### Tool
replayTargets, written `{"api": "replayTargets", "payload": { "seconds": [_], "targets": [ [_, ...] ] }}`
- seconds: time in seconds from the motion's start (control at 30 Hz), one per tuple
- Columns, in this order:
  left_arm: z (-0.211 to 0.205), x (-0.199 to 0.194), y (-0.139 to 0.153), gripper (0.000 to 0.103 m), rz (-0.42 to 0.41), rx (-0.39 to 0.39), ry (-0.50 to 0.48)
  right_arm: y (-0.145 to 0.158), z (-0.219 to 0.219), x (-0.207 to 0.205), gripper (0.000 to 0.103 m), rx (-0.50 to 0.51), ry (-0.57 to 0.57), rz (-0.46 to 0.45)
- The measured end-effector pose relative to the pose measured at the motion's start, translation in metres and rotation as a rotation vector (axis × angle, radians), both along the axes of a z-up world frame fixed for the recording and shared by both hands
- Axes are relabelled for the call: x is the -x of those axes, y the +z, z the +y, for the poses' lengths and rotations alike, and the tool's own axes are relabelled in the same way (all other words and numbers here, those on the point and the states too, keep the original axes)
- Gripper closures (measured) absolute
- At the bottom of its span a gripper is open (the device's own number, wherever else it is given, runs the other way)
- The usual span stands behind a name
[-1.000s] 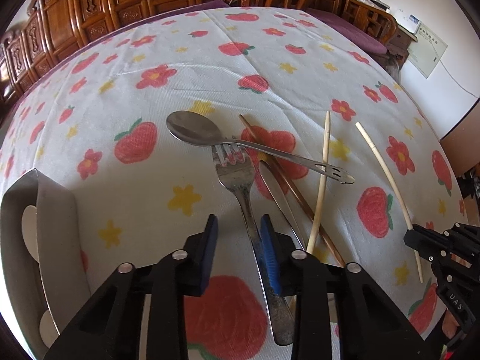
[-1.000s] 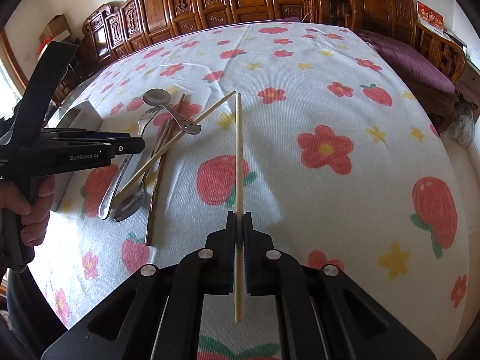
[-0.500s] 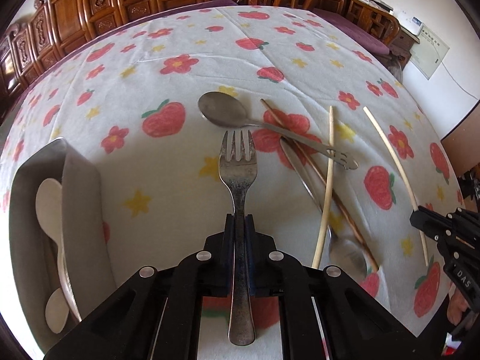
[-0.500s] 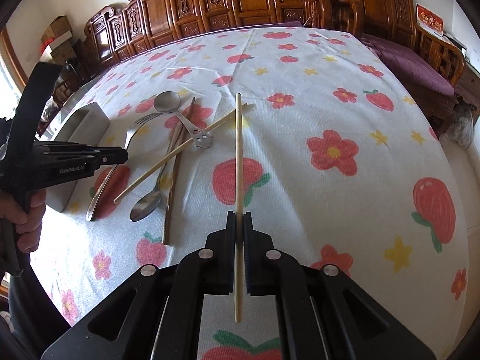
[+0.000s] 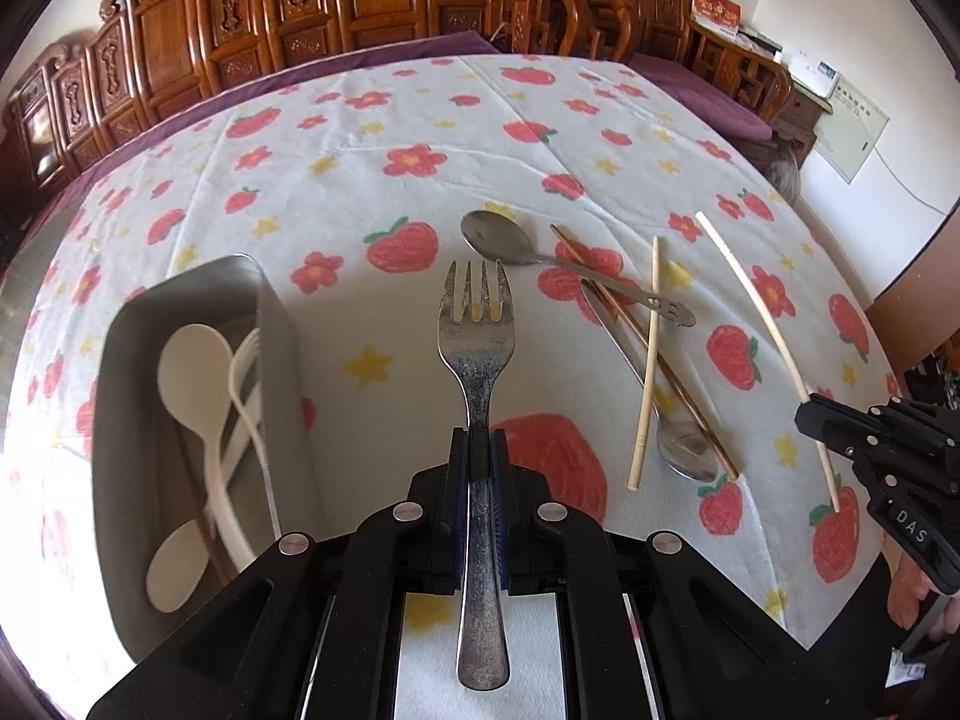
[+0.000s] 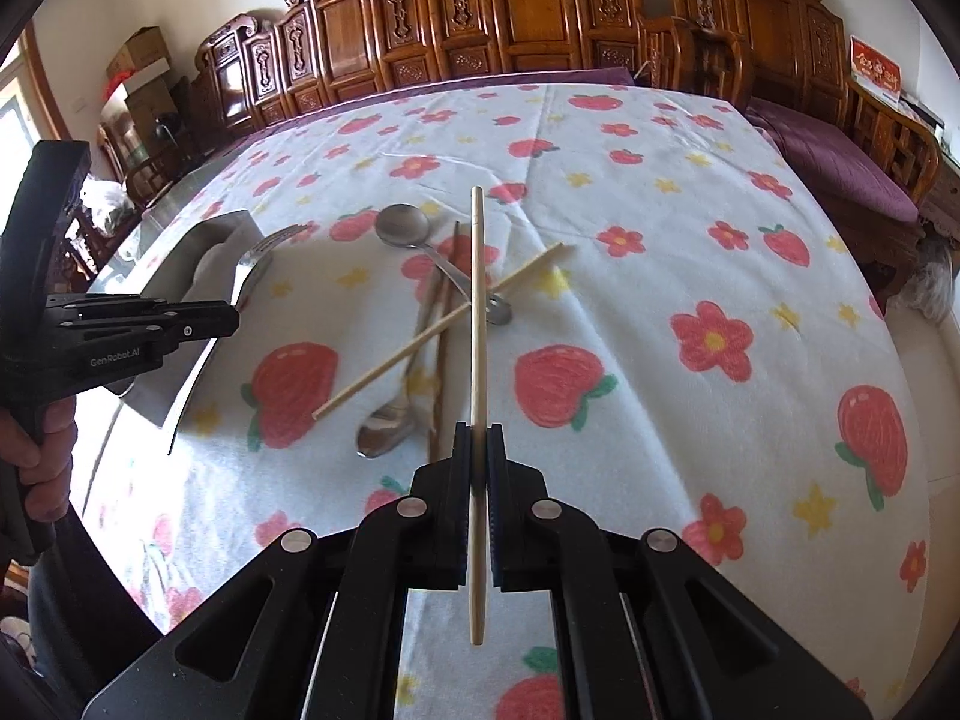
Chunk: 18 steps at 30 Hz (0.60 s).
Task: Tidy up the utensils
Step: 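Carry the metal fork into the tray and open the left tool while the right tool holds the chopstick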
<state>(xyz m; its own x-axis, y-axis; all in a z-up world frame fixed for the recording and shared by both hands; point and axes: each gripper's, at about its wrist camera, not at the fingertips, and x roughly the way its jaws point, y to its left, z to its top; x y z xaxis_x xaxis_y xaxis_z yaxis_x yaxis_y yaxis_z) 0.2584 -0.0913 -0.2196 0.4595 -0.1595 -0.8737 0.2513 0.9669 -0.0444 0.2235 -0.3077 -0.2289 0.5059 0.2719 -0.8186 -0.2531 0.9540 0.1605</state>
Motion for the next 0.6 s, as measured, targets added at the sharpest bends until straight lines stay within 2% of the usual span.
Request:
{"api": "replayTargets", "payload": {
  "seconds": [0.6],
  "targets": [
    [0.057,0.024,0.050,0.097,-0.092,0.041,0.069,0.030,0.060,0.007,0.097,-0.026,0.094,-0.047]
  ]
}}
